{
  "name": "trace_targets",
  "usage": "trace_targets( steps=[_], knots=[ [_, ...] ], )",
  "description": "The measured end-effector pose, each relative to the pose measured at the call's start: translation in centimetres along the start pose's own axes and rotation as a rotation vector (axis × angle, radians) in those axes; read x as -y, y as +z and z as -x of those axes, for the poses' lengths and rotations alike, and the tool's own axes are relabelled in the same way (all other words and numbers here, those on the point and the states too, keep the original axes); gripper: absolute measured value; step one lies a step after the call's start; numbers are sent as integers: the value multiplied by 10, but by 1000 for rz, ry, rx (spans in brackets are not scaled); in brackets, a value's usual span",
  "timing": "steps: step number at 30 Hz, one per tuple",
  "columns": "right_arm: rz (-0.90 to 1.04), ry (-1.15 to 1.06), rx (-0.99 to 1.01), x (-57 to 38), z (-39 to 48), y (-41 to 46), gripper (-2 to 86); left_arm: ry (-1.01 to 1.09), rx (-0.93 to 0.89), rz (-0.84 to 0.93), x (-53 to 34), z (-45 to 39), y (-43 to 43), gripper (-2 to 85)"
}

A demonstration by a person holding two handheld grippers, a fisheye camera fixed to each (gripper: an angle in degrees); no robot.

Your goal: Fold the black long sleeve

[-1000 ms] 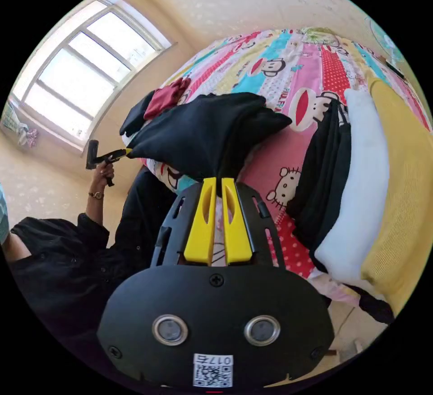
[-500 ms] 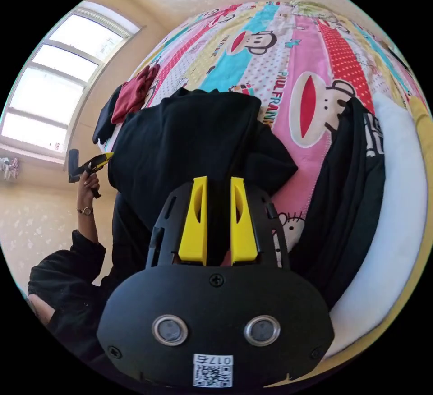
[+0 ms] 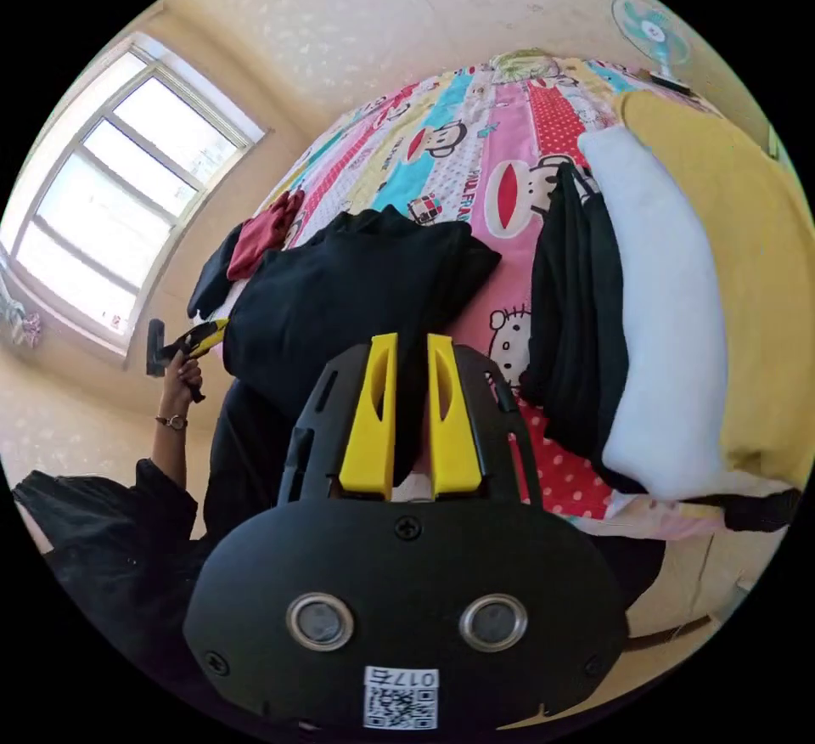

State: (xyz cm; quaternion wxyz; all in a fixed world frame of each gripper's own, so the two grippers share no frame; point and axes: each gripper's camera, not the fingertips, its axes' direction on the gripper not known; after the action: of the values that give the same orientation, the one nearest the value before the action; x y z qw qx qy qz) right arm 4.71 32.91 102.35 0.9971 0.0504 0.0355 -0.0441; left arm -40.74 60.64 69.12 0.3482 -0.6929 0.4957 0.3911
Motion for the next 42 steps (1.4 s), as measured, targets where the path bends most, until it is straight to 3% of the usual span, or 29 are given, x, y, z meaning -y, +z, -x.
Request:
trace_targets(
  steps=[4,8,10,11,14,17,21,26,29,31,33,38,40,42],
  knots=[
    [-73,-95,-21,5,54,1,70,-101,-121,49,-35,14,10,179],
    [-190,-401,-34,-15,105,82,27,-227,-165,108,-48,18,39,136],
    [125,-461,-191,-20,105,171,17,-262,-153,85,-47,11,31,102],
    [109,-449,-185,-28,100,187,13,-255,-206,33,-47,0,18,72],
    [45,-382,-103,-38,83,177,7,-67,-258,-102,-37,-69,-17,49],
    [8,-286,-9,-51,58,162,5,265,-196,-39,-28,-182,-7,43],
    [-164,-148,-4,-87,19,128,5,594,-308,155,-54,-309,71,42],
    [-277,-94,-142,-127,-23,110,10,707,-308,427,-116,-370,167,55],
    [-241,20,-177,-144,-65,123,17,730,-360,455,-136,-370,174,66],
    [-244,67,-87,-151,-92,132,24,717,-377,424,-135,-361,164,74],
    [-281,96,125,-152,-124,141,49,656,-272,329,-122,-339,145,86],
    [-294,-6,485,-135,-141,157,87,430,-149,211,-88,-277,115,119],
    [-208,-73,526,-125,-133,172,87,367,-156,196,-80,-258,111,123],
    [54,-205,504,-108,-117,207,65,325,-127,203,-74,-241,113,125]
  ],
)
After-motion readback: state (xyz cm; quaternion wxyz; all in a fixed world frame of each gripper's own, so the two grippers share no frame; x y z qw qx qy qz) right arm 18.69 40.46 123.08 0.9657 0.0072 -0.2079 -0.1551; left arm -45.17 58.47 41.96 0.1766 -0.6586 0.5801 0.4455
